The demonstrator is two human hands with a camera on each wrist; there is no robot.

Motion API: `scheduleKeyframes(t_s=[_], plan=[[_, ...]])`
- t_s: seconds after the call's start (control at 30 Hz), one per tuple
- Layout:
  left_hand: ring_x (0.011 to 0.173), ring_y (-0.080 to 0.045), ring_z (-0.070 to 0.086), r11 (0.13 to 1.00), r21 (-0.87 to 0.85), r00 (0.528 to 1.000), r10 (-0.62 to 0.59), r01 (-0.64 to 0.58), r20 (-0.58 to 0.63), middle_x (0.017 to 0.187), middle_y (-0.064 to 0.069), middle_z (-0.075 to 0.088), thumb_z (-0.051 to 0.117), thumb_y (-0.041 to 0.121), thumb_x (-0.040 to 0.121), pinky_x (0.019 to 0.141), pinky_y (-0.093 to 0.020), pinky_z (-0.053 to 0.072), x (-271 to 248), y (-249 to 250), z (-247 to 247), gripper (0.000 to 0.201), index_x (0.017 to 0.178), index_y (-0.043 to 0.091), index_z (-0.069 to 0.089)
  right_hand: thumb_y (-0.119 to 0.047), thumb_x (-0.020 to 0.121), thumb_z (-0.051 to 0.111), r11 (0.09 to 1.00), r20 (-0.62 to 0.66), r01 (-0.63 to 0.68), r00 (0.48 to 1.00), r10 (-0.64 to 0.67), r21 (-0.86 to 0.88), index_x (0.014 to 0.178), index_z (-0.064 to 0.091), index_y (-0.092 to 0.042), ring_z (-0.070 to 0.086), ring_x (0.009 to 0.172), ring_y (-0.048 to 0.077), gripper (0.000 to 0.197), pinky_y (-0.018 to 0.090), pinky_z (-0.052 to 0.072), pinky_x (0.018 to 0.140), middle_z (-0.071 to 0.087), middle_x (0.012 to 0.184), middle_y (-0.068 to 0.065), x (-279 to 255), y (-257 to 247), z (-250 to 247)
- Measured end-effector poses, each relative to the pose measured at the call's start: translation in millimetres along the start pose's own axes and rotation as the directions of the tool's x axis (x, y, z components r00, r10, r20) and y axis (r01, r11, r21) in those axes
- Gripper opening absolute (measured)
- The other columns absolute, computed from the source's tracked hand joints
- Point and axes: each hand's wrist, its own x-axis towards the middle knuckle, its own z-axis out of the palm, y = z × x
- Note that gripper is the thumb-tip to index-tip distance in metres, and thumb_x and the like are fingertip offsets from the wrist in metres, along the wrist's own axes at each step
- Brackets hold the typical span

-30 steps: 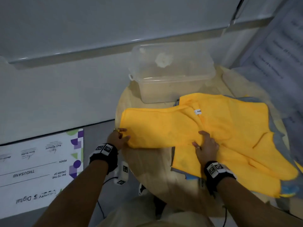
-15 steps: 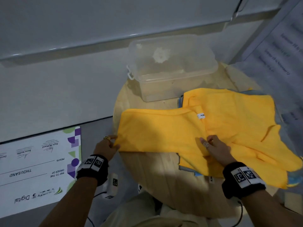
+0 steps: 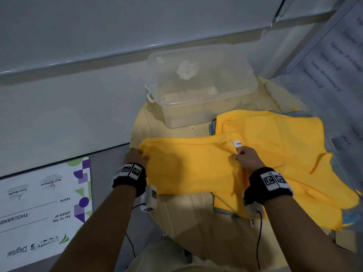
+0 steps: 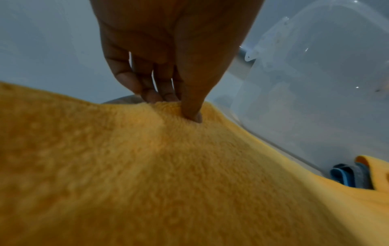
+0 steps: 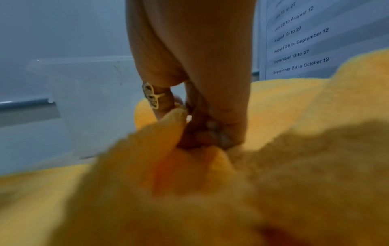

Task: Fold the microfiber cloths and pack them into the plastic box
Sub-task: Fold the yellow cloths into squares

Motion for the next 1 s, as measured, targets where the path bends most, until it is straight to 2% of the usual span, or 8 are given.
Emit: scheduleKeyframes(t_s=[0.1, 0.2, 0.3, 0.37, 0.43, 0.57, 0.77, 1.0], plan=[[0.111, -0.036, 0.056, 0.999, 0.020, 0.999, 0.034, -0.034, -0.007, 0.123, -0.019, 0.059, 0.056, 0.030, 0.091, 0.088, -0.039, 0.047, 2.5, -3.8, 1.6, 0.042, 0.124, 0.003, 0.053, 0.006, 0.083, 0.056, 0.981, 0.039, 0.014, 0.999, -0.022, 0.192, 0.065, 0.034, -0.018, 0.042, 0.069, 0.018, 0.038, 0.029, 0.034, 0.060, 0.042, 0.073, 0.002, -2.5, 5.3, -3.7], [0.111, -0.036, 0.054, 0.988, -0.126, 0.995, 0.087, -0.094, -0.058, 0.120, -0.020, 0.058, 0.055, 0.028, 0.093, 0.093, -0.040, 0.043, 2.8, -2.9, -2.4, 0.041, 0.123, 0.000, 0.052, 0.005, 0.079, 0.066, 0.892, 0.016, 0.046, 0.998, -0.059, 0.450, 0.065, 0.038, -0.019, 0.043, 0.065, 0.013, 0.040, 0.027, 0.036, 0.060, 0.042, 0.068, -0.002, -4.9, 4.4, -10.0], [0.088, -0.028, 0.051, 0.930, -0.305, 0.976, 0.173, -0.205, -0.129, 0.086, -0.015, 0.054, 0.055, 0.019, 0.092, 0.084, -0.041, 0.043, 5.1, -2.7, -9.0, 0.023, 0.105, 0.001, 0.051, 0.007, 0.077, 0.067, 0.837, -0.121, 0.181, 0.983, -0.138, 0.517, 0.064, 0.048, -0.019, 0.038, 0.065, 0.011, 0.035, 0.024, 0.035, 0.062, 0.039, 0.067, -0.002, -4.9, -0.2, -18.1], [0.083, -0.024, 0.049, 0.888, -0.395, 0.969, 0.184, -0.236, -0.166, 0.078, -0.009, 0.049, 0.058, 0.010, 0.090, 0.076, -0.039, 0.042, 10.0, -3.1, -12.8, 0.020, 0.102, 0.003, 0.044, 0.007, 0.079, 0.065, 0.856, -0.220, 0.265, 0.958, -0.183, 0.444, 0.069, 0.059, -0.017, 0.046, 0.072, 0.012, 0.027, 0.025, 0.039, 0.070, 0.049, 0.071, -0.001, -2.7, -5.8, -19.8], [0.090, -0.026, 0.053, 0.862, -0.465, 0.978, 0.149, -0.201, -0.146, 0.094, -0.015, 0.055, 0.059, 0.001, 0.087, 0.078, -0.038, 0.045, 14.2, -3.5, -13.4, 0.032, 0.114, 0.002, 0.043, 0.007, 0.082, 0.062, 0.913, -0.231, 0.280, 0.949, -0.215, 0.298, 0.085, 0.068, -0.012, 0.055, 0.091, 0.017, 0.019, 0.027, 0.041, 0.080, 0.062, 0.089, 0.002, 3.6, -7.5, -17.3], [0.111, -0.037, 0.055, 0.920, -0.337, 0.979, 0.197, -0.202, -0.051, 0.120, -0.023, 0.057, 0.064, -0.004, 0.080, 0.092, -0.044, 0.045, 18.5, -8.0, -2.2, 0.051, 0.127, 0.003, 0.043, 0.007, 0.083, 0.059, 0.967, -0.143, 0.253, 0.956, -0.256, -0.042, 0.122, 0.060, -0.008, 0.046, 0.124, 0.031, 0.041, 0.029, 0.038, 0.096, 0.053, 0.131, 0.016, 13.9, 6.1, -7.0], [0.112, -0.035, 0.052, 0.917, -0.312, 0.968, 0.228, -0.248, -0.100, 0.121, -0.020, 0.055, 0.063, -0.007, 0.078, 0.088, -0.035, 0.042, 14.5, -8.7, 3.1, 0.047, 0.122, 0.006, 0.051, 0.007, 0.082, 0.061, 0.940, -0.130, 0.297, 0.938, -0.320, -0.170, 0.132, 0.050, -0.008, 0.040, 0.128, 0.032, 0.053, 0.034, 0.032, 0.103, 0.045, 0.136, 0.018, 12.5, 6.0, -3.4], [0.123, -0.035, 0.046, 0.940, -0.206, 0.961, 0.259, -0.273, -0.094, 0.136, -0.017, 0.044, 0.060, -0.001, 0.084, 0.105, -0.040, 0.039, 19.5, -9.9, 5.5, 0.051, 0.131, 0.012, 0.050, 0.003, 0.083, 0.061, 0.903, -0.091, 0.332, 0.925, -0.368, -0.272, 0.137, 0.045, -0.012, 0.034, 0.135, 0.029, 0.058, 0.032, 0.027, 0.108, 0.037, 0.146, 0.015, 23.7, 8.5, -4.4]])
